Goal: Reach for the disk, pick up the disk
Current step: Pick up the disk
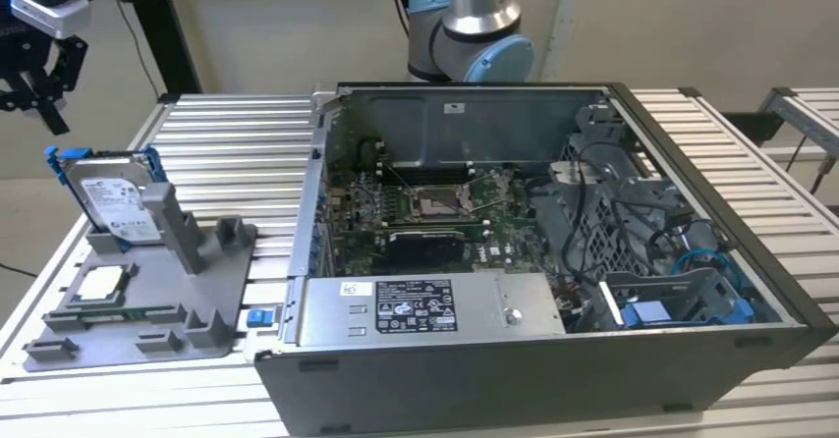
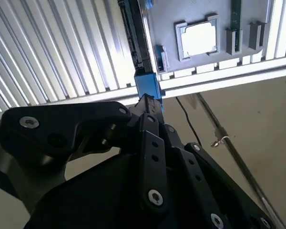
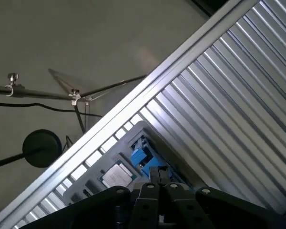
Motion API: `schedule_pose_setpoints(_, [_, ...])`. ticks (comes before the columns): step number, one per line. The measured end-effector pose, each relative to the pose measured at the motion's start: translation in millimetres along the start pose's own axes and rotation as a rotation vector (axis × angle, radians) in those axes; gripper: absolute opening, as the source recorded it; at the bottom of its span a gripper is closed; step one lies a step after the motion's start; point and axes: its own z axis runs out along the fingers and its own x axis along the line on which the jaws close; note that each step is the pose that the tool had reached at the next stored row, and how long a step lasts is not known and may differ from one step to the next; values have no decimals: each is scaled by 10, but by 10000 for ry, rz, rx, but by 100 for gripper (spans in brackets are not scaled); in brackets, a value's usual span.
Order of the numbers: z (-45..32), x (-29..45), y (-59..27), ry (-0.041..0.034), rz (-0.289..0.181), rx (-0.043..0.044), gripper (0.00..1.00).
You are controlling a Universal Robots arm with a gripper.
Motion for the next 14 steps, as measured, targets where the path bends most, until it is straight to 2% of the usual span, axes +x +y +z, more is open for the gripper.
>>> schedule_pose_setpoints(6, [0, 0, 0, -23, -1086, 69, 0])
schedule_pose_setpoints(11, [0, 0, -1, -131, -1879, 230, 0])
schedule_pose_setpoints(14, [0, 0, -1, -125, -2256, 239, 0])
